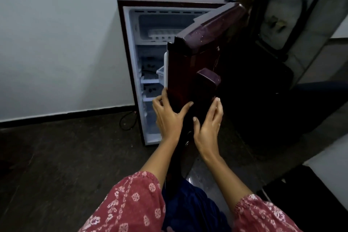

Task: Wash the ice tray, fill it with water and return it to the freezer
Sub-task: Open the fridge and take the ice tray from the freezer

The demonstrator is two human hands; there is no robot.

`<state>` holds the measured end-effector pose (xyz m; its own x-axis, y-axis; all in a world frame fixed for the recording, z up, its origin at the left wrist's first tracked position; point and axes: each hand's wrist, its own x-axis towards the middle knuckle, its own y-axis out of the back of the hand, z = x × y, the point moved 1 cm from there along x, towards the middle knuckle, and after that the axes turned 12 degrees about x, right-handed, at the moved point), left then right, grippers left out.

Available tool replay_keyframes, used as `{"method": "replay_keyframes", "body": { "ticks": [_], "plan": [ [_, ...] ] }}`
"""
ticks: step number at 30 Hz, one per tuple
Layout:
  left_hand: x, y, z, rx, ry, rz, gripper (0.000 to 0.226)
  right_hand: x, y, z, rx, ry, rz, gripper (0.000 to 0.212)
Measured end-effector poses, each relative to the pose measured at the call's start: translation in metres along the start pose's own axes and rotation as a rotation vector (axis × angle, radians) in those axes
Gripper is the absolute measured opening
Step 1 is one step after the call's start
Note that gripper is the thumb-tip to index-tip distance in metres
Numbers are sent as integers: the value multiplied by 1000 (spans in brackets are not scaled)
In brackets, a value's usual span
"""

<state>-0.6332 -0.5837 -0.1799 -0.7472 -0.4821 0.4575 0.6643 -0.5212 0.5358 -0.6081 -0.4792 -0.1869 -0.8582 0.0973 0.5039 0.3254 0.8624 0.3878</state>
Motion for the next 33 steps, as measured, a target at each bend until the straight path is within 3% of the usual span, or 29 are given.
{"method": "replay_keyframes", "body": {
  "ticks": [5, 8, 13, 20, 33],
  "plan": [
    [-41, -16, 31, -126, -62, -22, 81, -33, 21, 10, -138, -44, -42, 89],
    [-61, -22, 41, -123, -143, -43, 66, -45, 33, 17, -182, -91, -85, 90],
    [-77, -27, 52, -5, -353, -118, 43, -47, 61, 27, -45, -192, 57, 86],
    [-80, -41, 80, 285, -469, -202, 82, -38, 107, 50, -67, -268, 194, 84],
    [-95, -65, 118, 400, -704, -317, 85, -18, 158, 89, -25, -430, 330, 78]
  ]
}}
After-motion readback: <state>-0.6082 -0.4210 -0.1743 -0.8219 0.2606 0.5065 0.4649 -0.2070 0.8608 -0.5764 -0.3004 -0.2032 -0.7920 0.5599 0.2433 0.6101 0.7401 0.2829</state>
